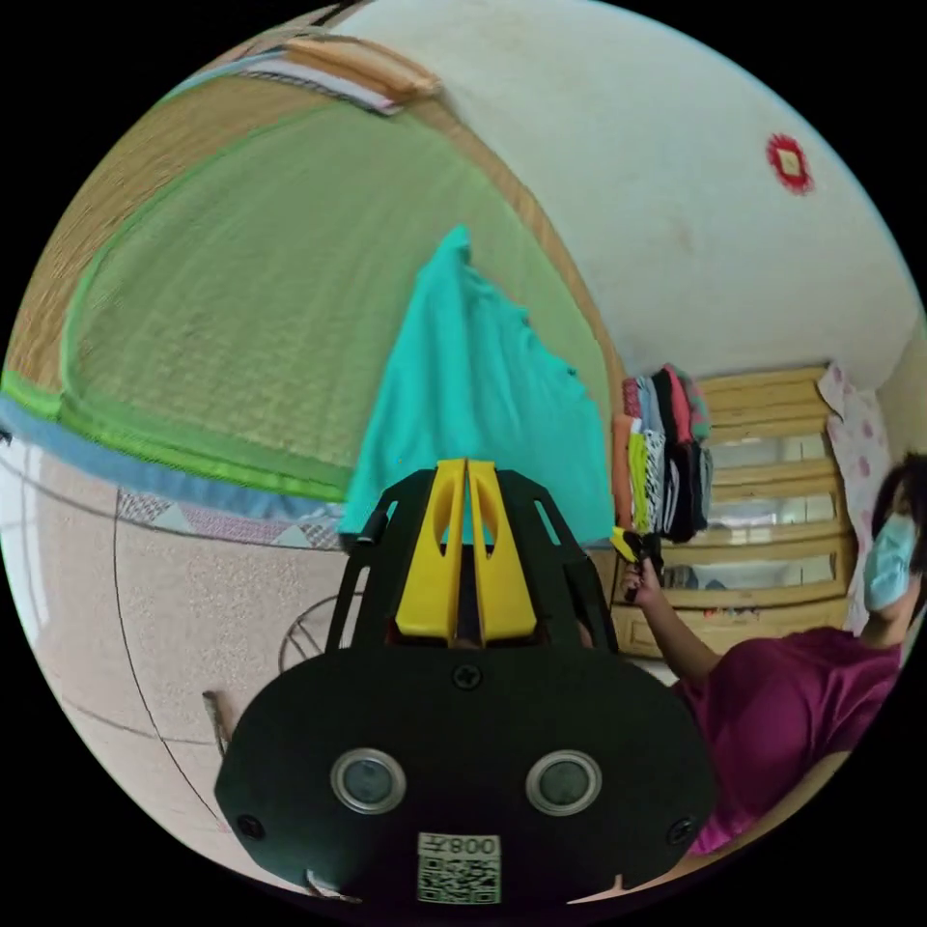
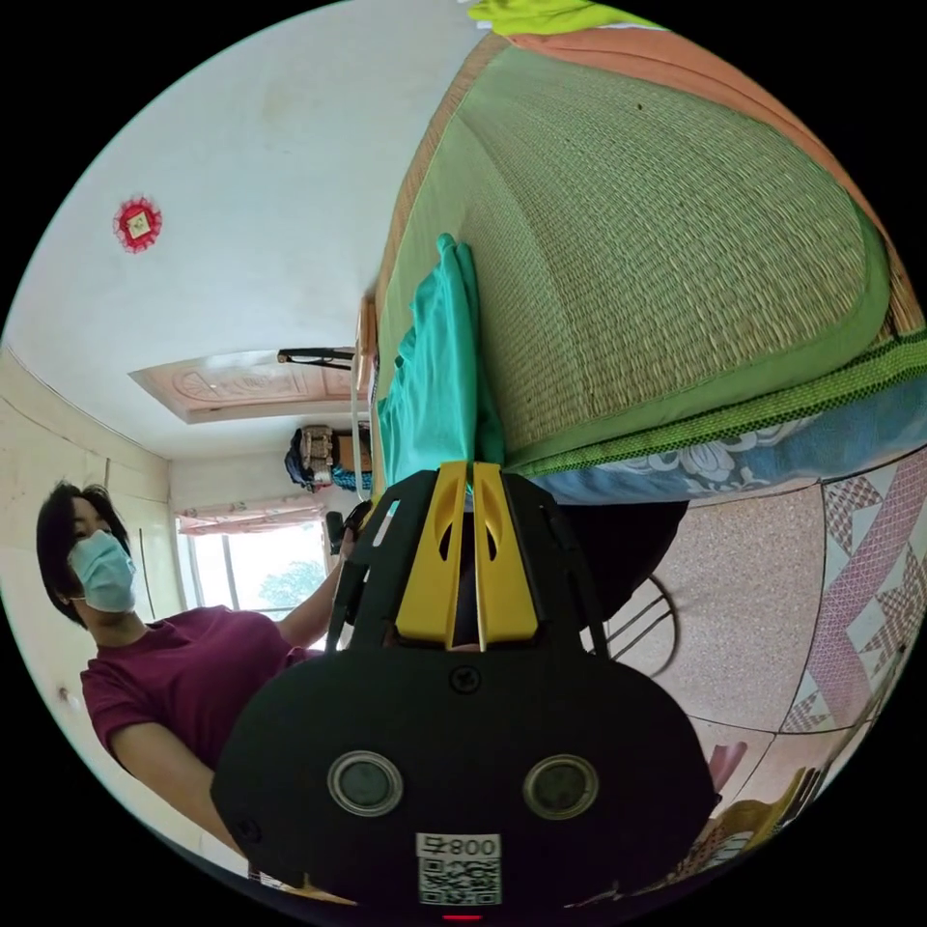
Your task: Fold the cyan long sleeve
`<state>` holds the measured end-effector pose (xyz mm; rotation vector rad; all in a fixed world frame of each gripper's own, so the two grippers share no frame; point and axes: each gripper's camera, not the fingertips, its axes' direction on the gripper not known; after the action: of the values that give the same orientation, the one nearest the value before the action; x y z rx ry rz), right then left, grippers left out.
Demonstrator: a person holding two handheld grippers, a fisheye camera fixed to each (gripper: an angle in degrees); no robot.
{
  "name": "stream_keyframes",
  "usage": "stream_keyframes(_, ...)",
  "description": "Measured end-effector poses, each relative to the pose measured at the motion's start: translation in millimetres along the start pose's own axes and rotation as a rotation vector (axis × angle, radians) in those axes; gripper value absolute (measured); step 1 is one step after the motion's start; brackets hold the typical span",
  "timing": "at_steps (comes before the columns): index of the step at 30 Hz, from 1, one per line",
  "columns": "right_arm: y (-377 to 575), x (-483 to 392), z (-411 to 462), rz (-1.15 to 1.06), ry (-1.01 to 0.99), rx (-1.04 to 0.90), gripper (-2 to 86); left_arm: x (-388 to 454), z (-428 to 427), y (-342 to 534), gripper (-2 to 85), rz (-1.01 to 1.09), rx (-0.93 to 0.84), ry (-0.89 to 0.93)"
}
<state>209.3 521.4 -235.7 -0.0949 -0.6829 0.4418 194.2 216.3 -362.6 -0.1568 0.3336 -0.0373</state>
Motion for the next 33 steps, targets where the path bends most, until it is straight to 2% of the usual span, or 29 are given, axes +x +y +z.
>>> stream_keyframes(8, -1, -7, 4, -0.031, -0.024, 0.0, 0.7, 242, 143, -59, 7.0, 0.536, -0.332, 0.123)
stream_keyframes(12, -4, -22, 6, -0.076, -0.006, -0.024, 0.7, 353, 202, -75, 8.0, 0.719, -0.408, 0.098)
stream_keyframes(18, -10, -39, 20, -0.138, 0.015, -0.059, 0.8, 466, 246, -78, 8.3, 0.94, -0.469, -0.159)
stream_keyframes(22, -15, -41, 37, -0.156, 0.086, -0.11, 1.0, 506, 252, -87, 5.1, 0.96, -0.468, -0.265)
stream_keyframes(29, -30, -21, 30, -0.122, 0.091, 0.013, 2.4, 552, 230, -122, 1.6, 0.85, -0.423, -0.189)
stream_keyframes(33, -66, -5, 45, -0.09, 0.107, 0.052, 6.1, 577, 225, -137, 1.3, 0.819, -0.431, -0.164)
